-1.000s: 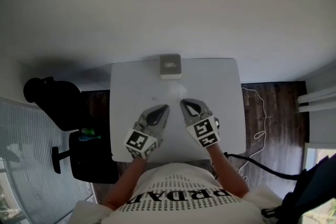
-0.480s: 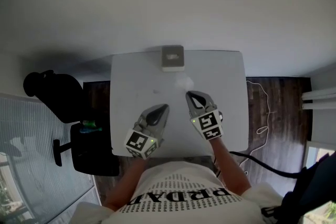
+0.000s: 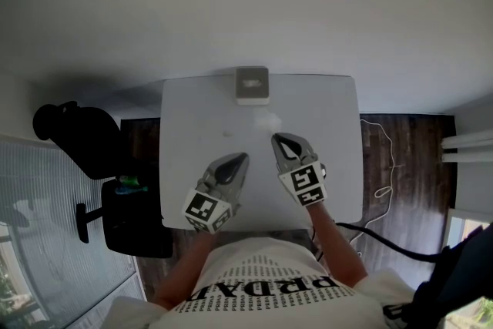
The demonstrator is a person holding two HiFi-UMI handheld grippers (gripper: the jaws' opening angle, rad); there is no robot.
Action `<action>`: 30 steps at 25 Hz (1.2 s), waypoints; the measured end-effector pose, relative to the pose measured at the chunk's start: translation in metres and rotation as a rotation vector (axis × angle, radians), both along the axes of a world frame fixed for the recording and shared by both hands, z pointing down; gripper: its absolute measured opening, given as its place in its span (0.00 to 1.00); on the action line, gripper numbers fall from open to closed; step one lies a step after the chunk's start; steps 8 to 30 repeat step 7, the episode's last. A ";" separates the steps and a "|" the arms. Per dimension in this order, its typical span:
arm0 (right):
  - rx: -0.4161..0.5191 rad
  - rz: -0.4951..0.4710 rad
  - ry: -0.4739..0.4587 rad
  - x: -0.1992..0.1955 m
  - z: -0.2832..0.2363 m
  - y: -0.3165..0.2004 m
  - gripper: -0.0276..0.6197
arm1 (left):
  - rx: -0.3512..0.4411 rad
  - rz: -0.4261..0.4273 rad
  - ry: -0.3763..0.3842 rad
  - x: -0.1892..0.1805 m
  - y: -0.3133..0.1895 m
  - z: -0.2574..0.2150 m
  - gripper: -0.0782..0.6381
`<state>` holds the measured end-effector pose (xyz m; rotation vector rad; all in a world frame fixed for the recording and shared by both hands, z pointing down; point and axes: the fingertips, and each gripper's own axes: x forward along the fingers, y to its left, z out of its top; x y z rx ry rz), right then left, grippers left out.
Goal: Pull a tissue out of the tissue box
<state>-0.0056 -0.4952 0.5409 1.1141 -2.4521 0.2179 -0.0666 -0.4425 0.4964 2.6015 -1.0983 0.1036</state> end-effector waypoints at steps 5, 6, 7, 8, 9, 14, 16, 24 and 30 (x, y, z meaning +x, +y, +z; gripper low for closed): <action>0.006 0.002 -0.001 0.002 -0.002 -0.002 0.06 | -0.003 0.000 0.000 0.002 -0.001 0.001 0.10; 0.006 0.003 -0.001 0.002 -0.003 -0.002 0.06 | -0.006 -0.001 0.001 0.002 -0.002 0.001 0.10; 0.006 0.003 -0.002 0.002 -0.003 -0.002 0.06 | -0.008 -0.002 0.001 0.003 -0.002 0.002 0.10; 0.006 0.003 -0.002 0.002 -0.003 -0.002 0.06 | -0.008 -0.002 0.001 0.003 -0.002 0.002 0.10; 0.006 0.003 -0.002 0.002 -0.003 -0.002 0.06 | -0.008 -0.002 0.001 0.003 -0.002 0.002 0.10; 0.006 0.003 -0.002 0.002 -0.003 -0.002 0.06 | -0.008 -0.002 0.001 0.003 -0.002 0.002 0.10; 0.006 0.003 -0.002 0.002 -0.003 -0.002 0.06 | -0.008 -0.002 0.001 0.003 -0.002 0.002 0.10; 0.006 0.003 -0.002 0.002 -0.003 -0.002 0.06 | -0.008 -0.002 0.001 0.003 -0.002 0.002 0.10; 0.006 0.003 -0.002 0.002 -0.003 -0.002 0.06 | -0.008 -0.002 0.001 0.003 -0.002 0.002 0.10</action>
